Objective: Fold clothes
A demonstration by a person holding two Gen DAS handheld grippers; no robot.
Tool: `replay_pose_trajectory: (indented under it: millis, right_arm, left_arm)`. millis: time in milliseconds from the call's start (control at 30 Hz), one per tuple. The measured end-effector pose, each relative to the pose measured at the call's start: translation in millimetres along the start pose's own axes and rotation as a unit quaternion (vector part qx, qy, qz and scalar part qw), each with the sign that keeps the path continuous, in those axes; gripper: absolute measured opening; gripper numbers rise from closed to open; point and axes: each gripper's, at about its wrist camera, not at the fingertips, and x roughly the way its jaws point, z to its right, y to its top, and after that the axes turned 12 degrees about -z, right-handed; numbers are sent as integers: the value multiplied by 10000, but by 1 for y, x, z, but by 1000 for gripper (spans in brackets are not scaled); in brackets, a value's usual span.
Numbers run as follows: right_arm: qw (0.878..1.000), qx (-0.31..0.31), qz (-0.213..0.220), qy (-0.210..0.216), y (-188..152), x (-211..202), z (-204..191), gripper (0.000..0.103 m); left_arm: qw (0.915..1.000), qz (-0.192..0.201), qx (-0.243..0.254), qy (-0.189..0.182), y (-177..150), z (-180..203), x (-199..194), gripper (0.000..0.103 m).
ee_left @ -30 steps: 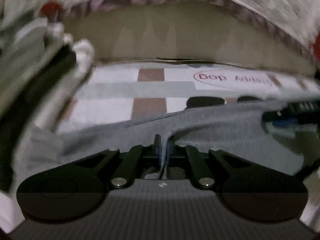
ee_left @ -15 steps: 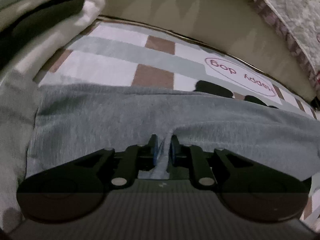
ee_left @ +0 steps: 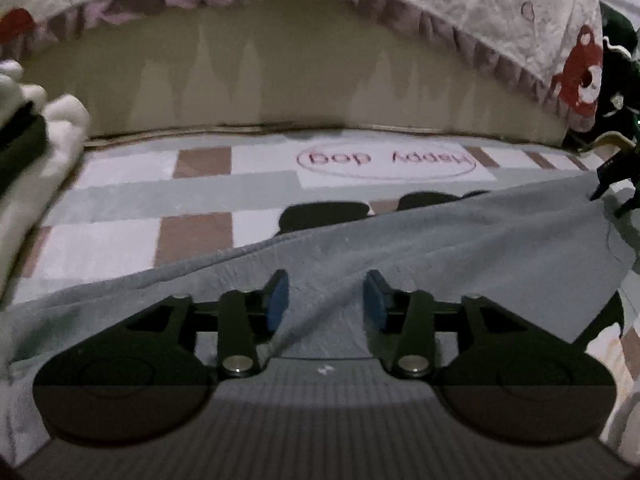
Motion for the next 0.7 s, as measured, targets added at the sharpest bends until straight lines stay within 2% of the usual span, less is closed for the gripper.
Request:
replay_pose_trajectory:
  millis: [33,100,200,233,267,300,367,433,467,500,533,600,700]
  right_arm:
    - [9998,-115,84,-135,-5,1,-7,80]
    - [9983,-415,281,-310,-20,0,-13,74]
    - [9963,-649,525,-195,-44,-6,-5,51]
    - [9955,-735,593,-128,-50,-9,-2,36]
    - [9942,-840,674,-38,-55,-12,3,26]
    - [9930,-886,779,66,-58,-14,7,20]
    - [9899,-966,996,281,-66,-17,15,12]
    - [9860,-864,1304,571,-77,-22,26,9]
    - [9839,-803,1443,689,-81,-24,30,9]
    - [9813,-746,1582,803,-85,-27,35,8]
    - [9785,-721,1721,881,-89,-29,37,8]
    - [9731,-675,1965,994,-94,-36,38,7]
    - [9650,-719,2274,1091,-93,-48,34,7]
  left_arm:
    - [9998,-83,-27,-183,2,-3,3,45]
    - [9984,-229,-12,-517,5,-7,9,56]
    - [9969,-359,239,-657,5,-2,15,67]
    - [9965,-396,353,-639,5,2,16,70]
    - [9961,-432,458,-610,5,5,18,75]
    - [9958,-474,529,-587,5,9,20,79]
    - [9948,-571,615,-578,3,17,28,78]
    - [9940,-652,727,-486,3,26,29,62]
    - [9936,-689,787,-425,3,31,29,36]
    - [9929,-735,813,-463,3,35,27,18]
    - [9920,-749,872,-524,3,41,21,16]
    - [9914,-652,1073,-383,-1,56,6,13]
    - [9939,-426,991,-227,3,60,-17,12]
